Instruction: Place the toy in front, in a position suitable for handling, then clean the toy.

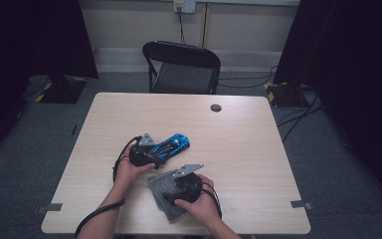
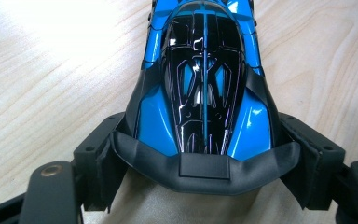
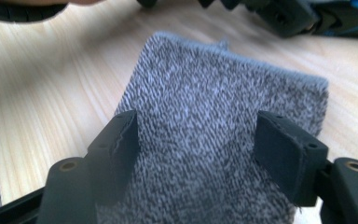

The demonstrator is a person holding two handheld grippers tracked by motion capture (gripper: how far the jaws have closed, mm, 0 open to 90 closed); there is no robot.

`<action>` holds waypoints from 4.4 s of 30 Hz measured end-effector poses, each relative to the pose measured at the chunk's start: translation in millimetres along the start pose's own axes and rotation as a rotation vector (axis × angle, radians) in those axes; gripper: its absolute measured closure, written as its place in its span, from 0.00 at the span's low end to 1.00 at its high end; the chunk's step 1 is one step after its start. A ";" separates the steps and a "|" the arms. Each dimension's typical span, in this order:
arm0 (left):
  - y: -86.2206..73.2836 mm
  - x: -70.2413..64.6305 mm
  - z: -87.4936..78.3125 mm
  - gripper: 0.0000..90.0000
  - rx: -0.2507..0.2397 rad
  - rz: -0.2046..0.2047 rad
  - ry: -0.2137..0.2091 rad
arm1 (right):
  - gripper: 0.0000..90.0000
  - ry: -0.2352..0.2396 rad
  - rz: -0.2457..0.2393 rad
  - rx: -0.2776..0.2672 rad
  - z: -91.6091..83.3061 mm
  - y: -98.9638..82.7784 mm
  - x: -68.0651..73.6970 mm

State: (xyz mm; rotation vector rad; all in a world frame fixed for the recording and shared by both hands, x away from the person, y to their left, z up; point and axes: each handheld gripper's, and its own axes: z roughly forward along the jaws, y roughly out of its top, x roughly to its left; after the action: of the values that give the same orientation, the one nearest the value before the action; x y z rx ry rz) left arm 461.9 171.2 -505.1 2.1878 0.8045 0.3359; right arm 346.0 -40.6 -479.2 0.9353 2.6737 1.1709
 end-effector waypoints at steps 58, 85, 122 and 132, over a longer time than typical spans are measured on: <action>-2.1 -2.7 -1.7 0.27 -0.010 -0.017 0.014 | 0.37 -0.081 -0.028 -0.057 -13.9 -12.1 -25.0; -2.6 -3.4 -3.0 0.27 0.000 -0.011 0.017 | 0.73 -0.147 0.039 -0.048 -28.5 -42.9 -27.9; -2.9 -4.0 -3.4 0.27 0.000 -0.014 0.019 | 0.84 -0.100 0.180 -0.098 -76.6 16.1 -93.3; -2.9 -3.9 -3.4 0.27 -0.001 -0.015 0.018 | 0.84 -0.107 0.163 -0.099 -62.0 46.0 -102.5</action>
State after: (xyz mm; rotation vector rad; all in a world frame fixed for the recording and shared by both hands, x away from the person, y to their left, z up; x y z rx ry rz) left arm 456.1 172.1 -505.0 2.1800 0.8298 0.3496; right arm 433.7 -113.9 -420.8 1.1815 2.4723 1.2326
